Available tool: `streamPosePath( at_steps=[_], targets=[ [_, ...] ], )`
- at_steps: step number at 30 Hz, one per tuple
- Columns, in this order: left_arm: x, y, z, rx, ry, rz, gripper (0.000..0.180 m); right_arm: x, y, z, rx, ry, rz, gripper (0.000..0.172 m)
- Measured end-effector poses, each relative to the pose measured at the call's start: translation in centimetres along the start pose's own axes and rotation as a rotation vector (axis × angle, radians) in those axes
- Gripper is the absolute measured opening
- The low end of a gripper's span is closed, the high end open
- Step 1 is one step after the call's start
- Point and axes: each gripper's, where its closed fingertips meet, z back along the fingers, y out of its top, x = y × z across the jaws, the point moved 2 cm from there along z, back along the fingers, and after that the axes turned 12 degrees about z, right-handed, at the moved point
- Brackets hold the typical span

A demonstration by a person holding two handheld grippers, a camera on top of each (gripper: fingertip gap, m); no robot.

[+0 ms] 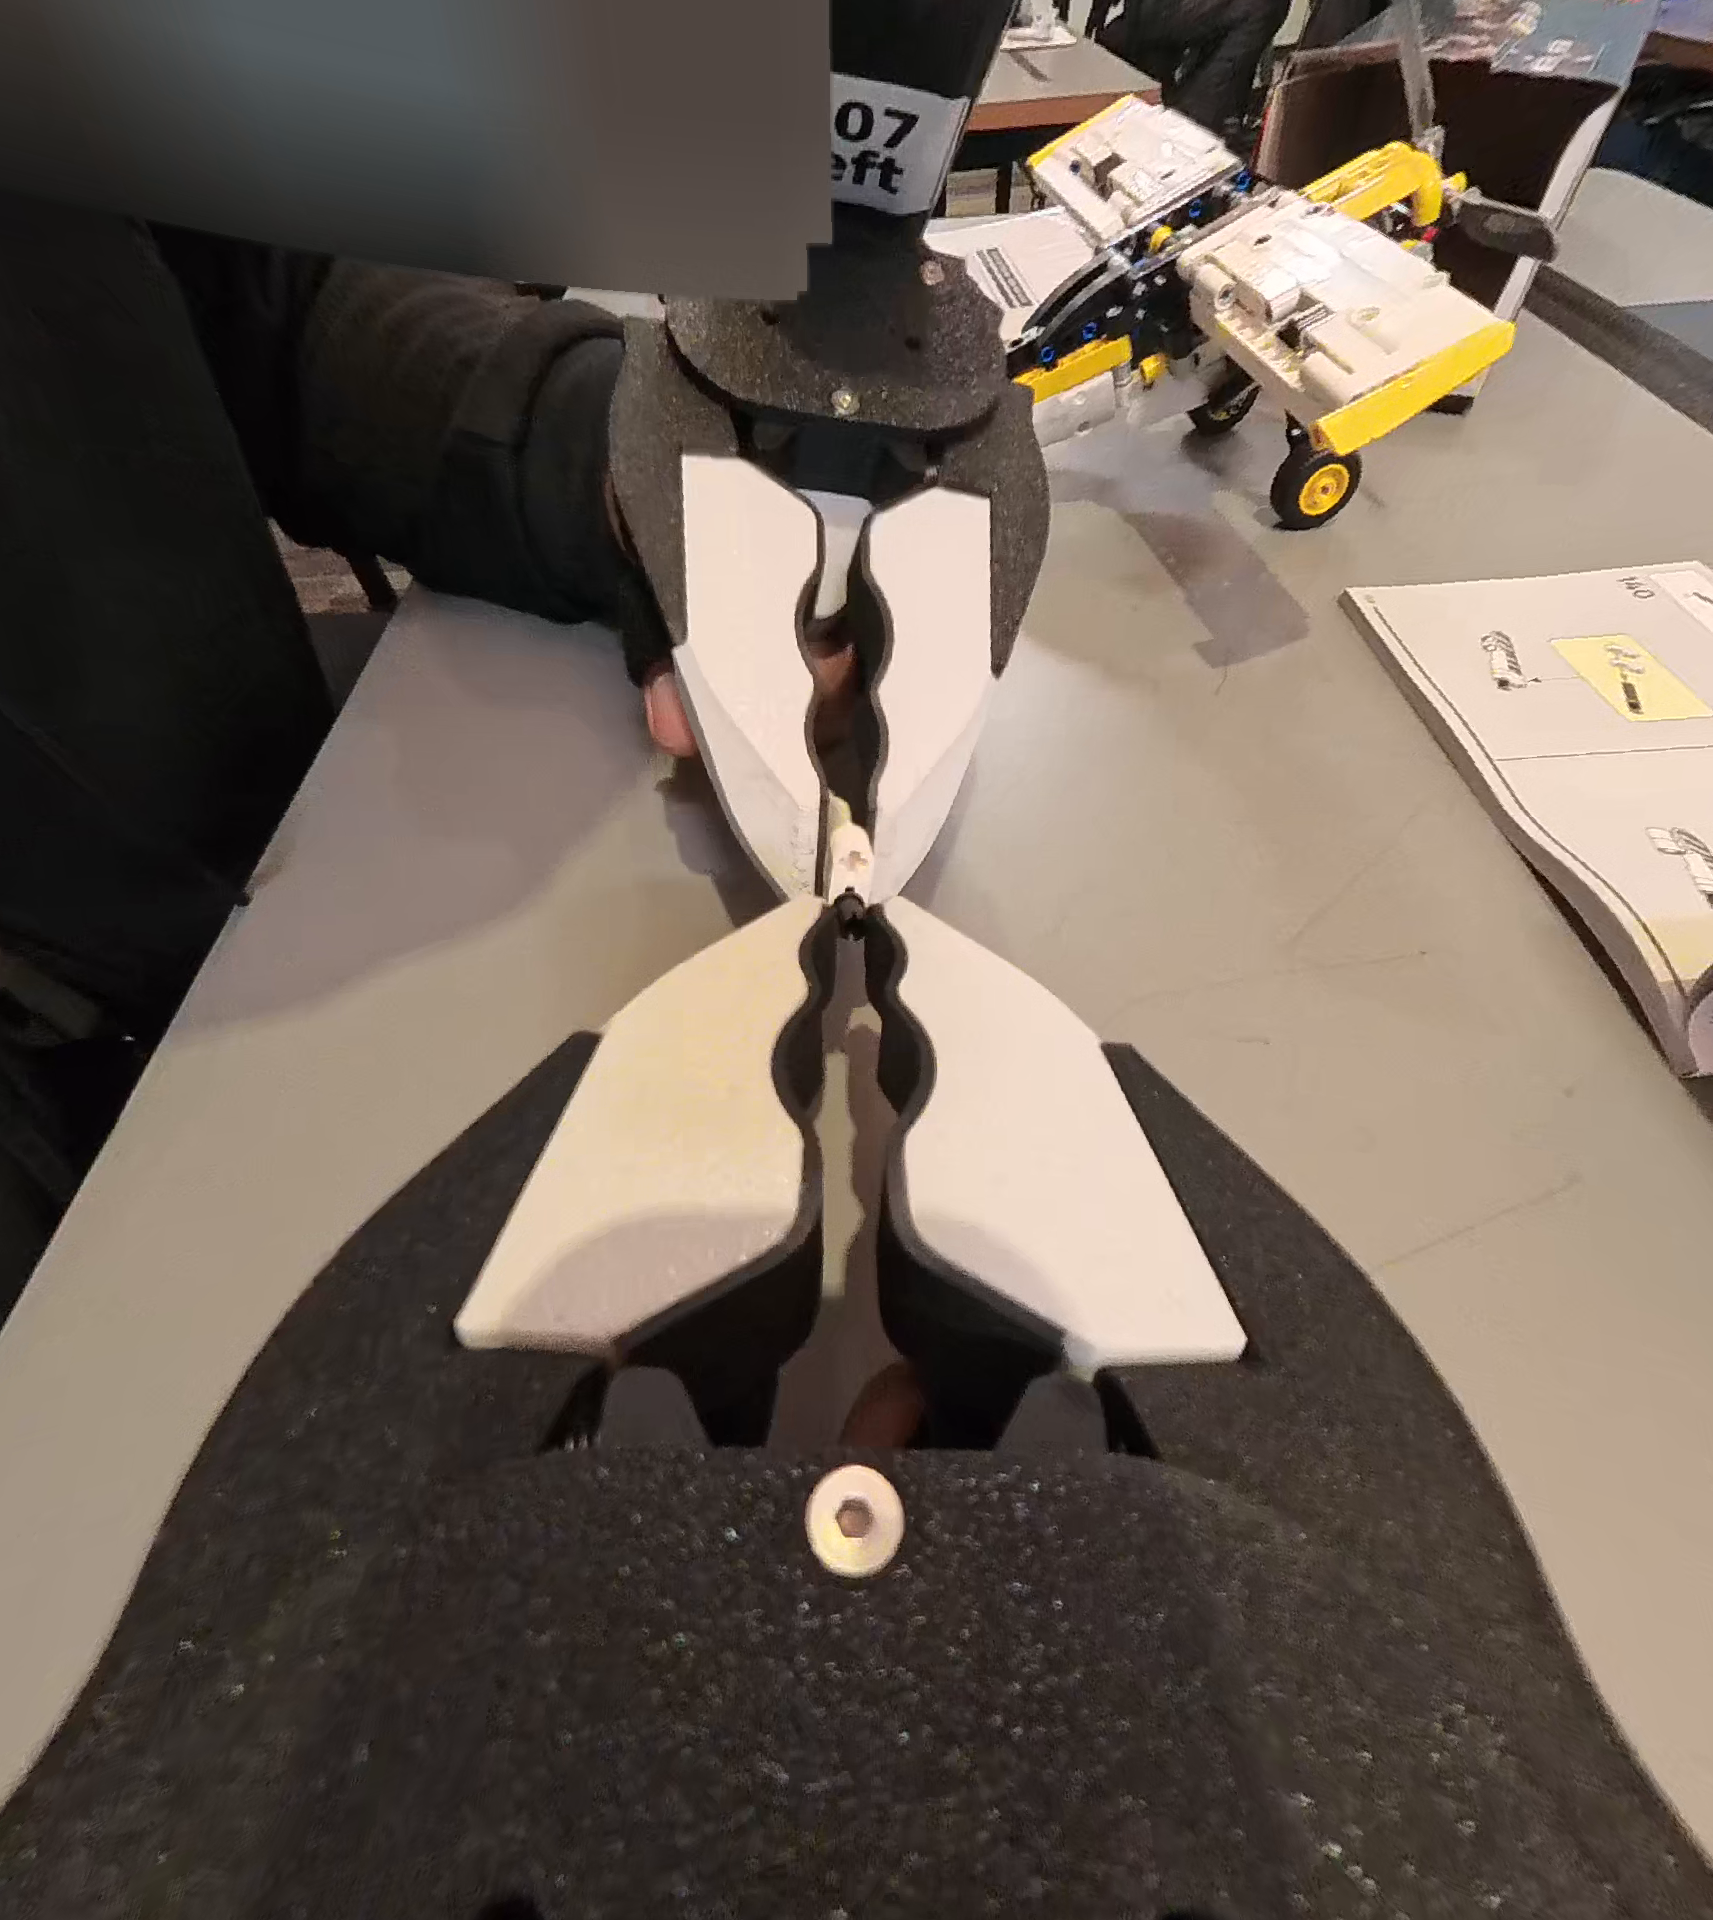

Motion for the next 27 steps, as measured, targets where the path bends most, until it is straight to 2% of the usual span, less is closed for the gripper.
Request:
streamPosePath(
  at_steps=[5, 27],
  targets=[
    [0.0, -0.4, -0.3, -0.034, 0.014, -0.014, 0.007, -0.4, -0.6, -0.2, -0.06, 0.01, 0.052, 0.004],
    [0.0, -0.9, -0.6, -0.078, 0.018, -0.017, 0.007, -0.9, -1.2, -0.7, -0.124, 0.026, 0.085, 0.003]
  ],
)
